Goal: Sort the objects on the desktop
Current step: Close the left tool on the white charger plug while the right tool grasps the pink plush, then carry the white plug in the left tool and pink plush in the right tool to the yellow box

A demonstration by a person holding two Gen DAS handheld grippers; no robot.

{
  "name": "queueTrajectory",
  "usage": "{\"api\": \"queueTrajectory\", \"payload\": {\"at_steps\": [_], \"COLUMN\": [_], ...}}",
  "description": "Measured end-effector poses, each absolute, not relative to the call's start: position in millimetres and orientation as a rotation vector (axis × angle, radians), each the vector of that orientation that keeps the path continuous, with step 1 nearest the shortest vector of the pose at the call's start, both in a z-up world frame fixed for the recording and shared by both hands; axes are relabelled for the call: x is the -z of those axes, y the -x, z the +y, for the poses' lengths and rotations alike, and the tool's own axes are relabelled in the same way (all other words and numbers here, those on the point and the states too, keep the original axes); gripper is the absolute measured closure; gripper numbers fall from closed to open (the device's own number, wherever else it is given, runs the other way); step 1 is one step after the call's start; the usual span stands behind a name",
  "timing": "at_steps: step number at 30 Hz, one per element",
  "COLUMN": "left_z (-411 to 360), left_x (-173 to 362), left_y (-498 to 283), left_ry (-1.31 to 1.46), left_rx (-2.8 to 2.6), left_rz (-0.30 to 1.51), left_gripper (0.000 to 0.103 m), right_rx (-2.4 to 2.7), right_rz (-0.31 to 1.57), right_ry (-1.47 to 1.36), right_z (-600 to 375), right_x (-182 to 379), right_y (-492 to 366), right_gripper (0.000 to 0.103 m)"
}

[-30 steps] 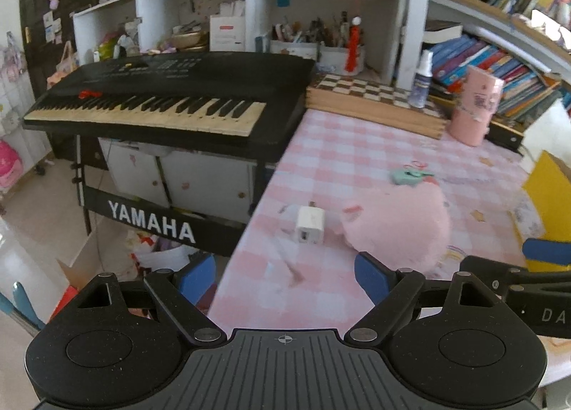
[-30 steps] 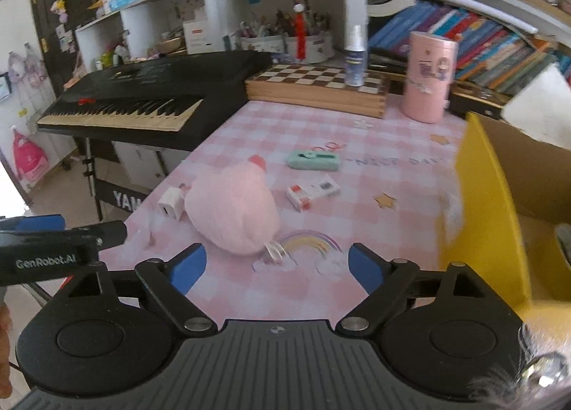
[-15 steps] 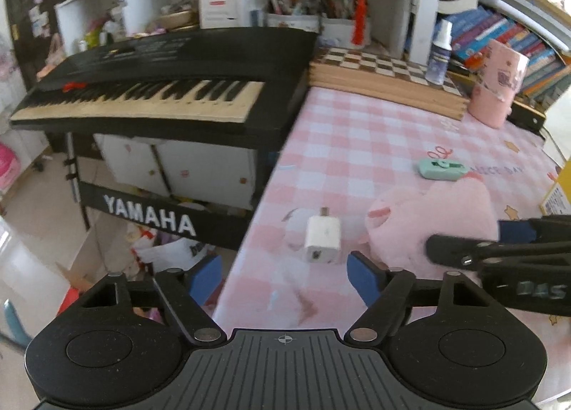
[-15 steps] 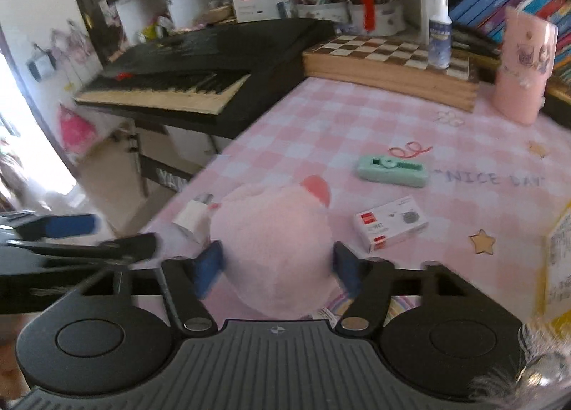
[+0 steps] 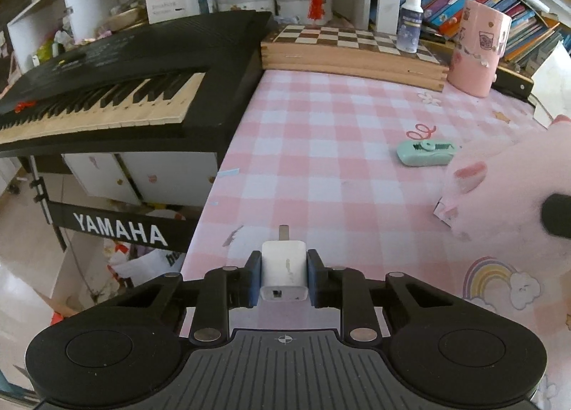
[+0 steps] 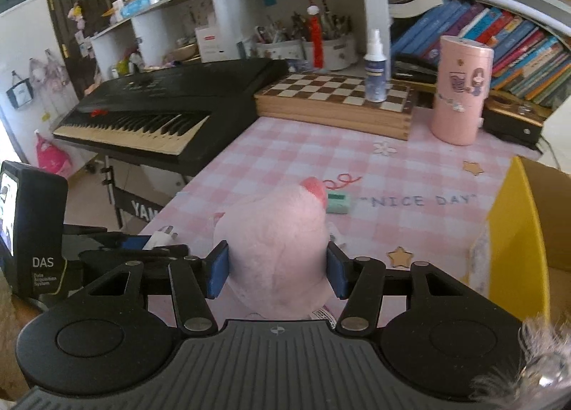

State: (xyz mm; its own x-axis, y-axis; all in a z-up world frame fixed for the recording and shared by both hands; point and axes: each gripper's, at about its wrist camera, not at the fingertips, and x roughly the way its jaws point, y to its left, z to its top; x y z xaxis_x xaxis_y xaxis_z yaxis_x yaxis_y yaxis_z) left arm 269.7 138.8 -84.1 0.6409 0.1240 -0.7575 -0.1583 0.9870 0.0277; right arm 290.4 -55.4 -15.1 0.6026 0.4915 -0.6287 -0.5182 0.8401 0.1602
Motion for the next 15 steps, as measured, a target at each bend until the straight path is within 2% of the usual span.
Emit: {"api": "queueTrajectory", "payload": {"at_steps": [4, 15], "left_z": [139, 128], "left_x": [75, 5], "left_y": [-258, -190], "left_ry": [0.099, 0.271], "left_rx": [-0.147, -0.013], "left_rz": [0.848, 0.713], "left_gripper": [0.079, 0.079], "right_rx": [-0.550, -0.510], "right_rz": [0.692, 0.647], "right_ry": [0.031, -0.005], "right_z": [-64, -86], "right_x": [11, -14], "right_y": [-283, -245], "right_gripper": [0.051, 0.051]}}
